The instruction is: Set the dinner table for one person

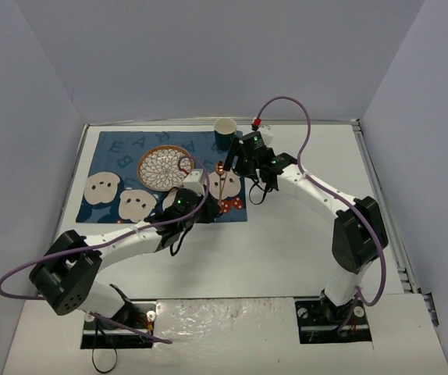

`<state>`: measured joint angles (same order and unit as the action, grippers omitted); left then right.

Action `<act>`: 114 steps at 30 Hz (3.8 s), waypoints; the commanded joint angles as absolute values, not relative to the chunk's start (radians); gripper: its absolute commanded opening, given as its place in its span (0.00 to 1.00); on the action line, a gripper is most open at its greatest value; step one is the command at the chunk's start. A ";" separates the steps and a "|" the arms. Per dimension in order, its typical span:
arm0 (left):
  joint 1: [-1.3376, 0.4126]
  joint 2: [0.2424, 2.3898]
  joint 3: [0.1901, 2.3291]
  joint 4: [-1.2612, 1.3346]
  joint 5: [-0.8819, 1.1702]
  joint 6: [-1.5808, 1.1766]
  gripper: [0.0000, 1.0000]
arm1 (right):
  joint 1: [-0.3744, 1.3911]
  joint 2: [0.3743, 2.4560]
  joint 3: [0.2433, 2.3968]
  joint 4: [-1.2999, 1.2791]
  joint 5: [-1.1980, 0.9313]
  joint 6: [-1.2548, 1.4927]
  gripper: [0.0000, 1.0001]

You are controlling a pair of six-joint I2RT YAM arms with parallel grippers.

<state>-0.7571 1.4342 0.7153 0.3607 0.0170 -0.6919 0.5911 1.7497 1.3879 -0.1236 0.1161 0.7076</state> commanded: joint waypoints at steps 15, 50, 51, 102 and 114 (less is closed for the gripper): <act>-0.073 0.995 0.642 0.145 0.339 -0.666 0.00 | 0.410 1.248 1.119 -0.078 0.099 0.493 0.90; 0.516 1.592 0.912 0.042 0.852 -0.347 0.00 | 0.455 0.992 0.885 -0.063 0.087 0.312 0.89; 0.518 1.601 0.918 0.034 0.852 -0.338 0.00 | 0.457 0.994 0.885 -0.063 0.086 0.311 0.89; 0.404 1.581 1.132 -0.283 0.276 -0.212 0.61 | 0.451 1.044 0.887 -0.054 0.085 0.292 0.89; 0.249 1.564 1.205 -0.294 0.125 -0.152 0.61 | 0.446 0.942 0.863 -0.048 0.188 0.268 0.88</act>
<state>0.2810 1.6131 1.1521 -0.3091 0.2055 -0.2047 0.4469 0.9956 0.8710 -0.1163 0.1151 0.2935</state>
